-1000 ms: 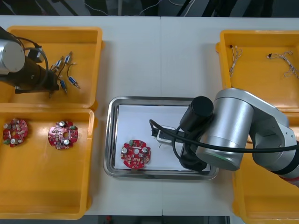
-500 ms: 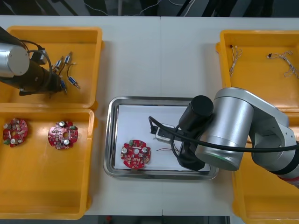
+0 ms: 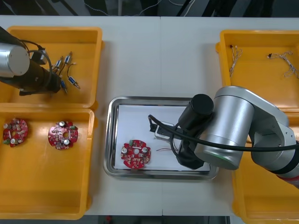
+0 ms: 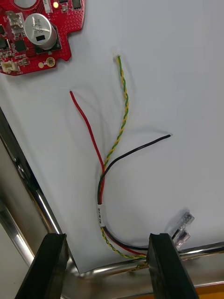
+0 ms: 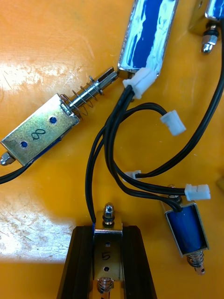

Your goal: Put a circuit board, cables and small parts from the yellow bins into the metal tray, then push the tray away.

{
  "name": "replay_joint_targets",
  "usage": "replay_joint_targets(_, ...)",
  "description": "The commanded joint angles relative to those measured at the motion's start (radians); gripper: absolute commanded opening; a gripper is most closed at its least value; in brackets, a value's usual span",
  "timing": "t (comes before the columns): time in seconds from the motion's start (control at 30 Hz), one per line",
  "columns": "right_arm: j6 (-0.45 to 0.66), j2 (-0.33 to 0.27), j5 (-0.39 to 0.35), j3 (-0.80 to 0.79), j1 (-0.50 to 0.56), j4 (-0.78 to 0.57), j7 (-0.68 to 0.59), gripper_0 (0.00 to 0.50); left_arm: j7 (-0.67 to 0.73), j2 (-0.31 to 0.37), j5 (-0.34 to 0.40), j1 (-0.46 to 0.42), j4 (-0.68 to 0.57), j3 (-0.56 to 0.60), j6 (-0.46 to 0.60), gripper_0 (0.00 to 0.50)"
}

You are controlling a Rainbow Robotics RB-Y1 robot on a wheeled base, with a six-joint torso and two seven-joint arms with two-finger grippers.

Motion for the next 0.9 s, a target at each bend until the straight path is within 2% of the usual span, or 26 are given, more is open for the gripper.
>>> replay_joint_targets(0.03,0.038,0.022,-0.057,-0.089,-0.047,-0.036,-0.042,0.5,-0.154,-0.012,0.004,-0.04,-0.002,0.024,0.018,0.0)
replay_joint_targets(0.2,0.148,0.04,-0.147,-0.191,-0.099,-0.036,-0.044,0.5,-0.162,-0.01,-0.006,-0.04,-0.036,0.078,0.081,0.0)
replay_joint_targets(0.37,0.149,0.042,-0.195,-0.308,-0.141,-0.037,-0.051,0.5,-0.162,-0.003,-0.01,-0.04,-0.077,0.118,0.139,0.0)
replay_joint_targets(0.53,0.149,0.04,-0.199,-0.445,-0.144,-0.039,-0.06,0.5,-0.16,0.007,-0.016,-0.04,-0.12,0.145,0.196,0.0)
replay_joint_targets(0.67,0.149,0.017,-0.198,-0.523,-0.144,-0.036,-0.067,0.5,-0.155,0.014,-0.019,-0.04,-0.163,0.168,0.238,0.0)
replay_joint_targets(0.9,0.149,-0.004,-0.15,-0.615,-0.147,-0.013,-0.079,0.5,-0.149,0.027,-0.013,-0.04,-0.224,0.214,0.313,0.0)
